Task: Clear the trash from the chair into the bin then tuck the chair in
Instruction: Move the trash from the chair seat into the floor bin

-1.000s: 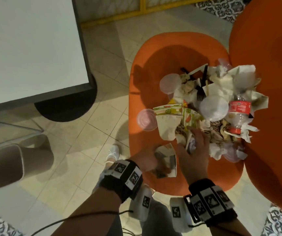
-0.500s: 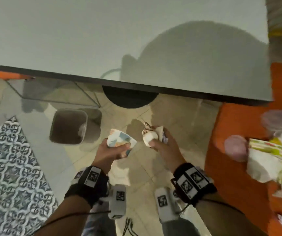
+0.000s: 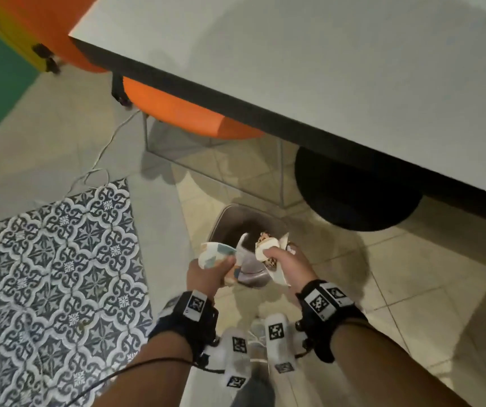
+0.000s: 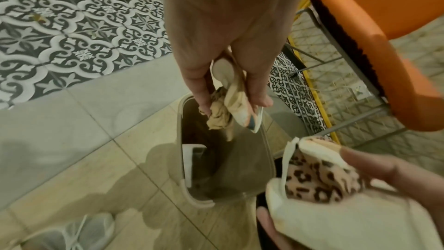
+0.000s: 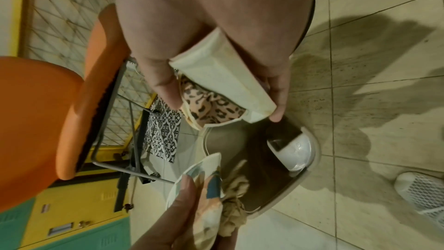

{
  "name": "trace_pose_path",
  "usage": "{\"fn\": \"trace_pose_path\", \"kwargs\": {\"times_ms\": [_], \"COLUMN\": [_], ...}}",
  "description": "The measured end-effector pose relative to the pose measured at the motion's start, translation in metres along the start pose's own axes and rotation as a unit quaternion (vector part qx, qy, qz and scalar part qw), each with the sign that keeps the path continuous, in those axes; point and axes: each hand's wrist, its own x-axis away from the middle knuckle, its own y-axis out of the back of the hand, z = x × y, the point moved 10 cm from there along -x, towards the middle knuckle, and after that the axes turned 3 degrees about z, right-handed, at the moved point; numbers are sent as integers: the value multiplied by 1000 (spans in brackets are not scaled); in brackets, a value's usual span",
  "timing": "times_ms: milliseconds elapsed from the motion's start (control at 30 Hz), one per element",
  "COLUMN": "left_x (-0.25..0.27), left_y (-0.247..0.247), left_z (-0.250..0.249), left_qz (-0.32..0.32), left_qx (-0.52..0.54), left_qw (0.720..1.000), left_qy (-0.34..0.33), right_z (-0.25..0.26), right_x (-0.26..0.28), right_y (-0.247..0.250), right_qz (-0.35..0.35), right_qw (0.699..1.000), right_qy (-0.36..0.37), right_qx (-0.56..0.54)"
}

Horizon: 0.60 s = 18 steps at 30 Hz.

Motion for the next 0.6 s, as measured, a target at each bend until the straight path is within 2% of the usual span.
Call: {"fn": "trace_pose_path", "kwargs": {"times_ms": [100,200,333,467,600], "left_x": [-26,-43,-48,-36,-11], "left_y": [-11,-31,-38,-41,-61], "left_z": [-12,-13,-7,-1,-10], "left_qz": [36,96,112,112,103], "left_qx": [9,31,-21,-46,-71], "left_qw": [999,995,993,993,992], "left_qy": [-24,-6,5,18,-3], "right_z": [-7,-14,-12,-8,11], "right_x": [-26,-45,-48,-27,14], "right_y": [-21,-36,-42,-26,30], "right_qz": [-3,13,14,7,-47], "right_qw": [999,997,998,995,992], "right_qy": [-34,-53,-34,0,56], "right_qx": [15,59,42,95,106]}}
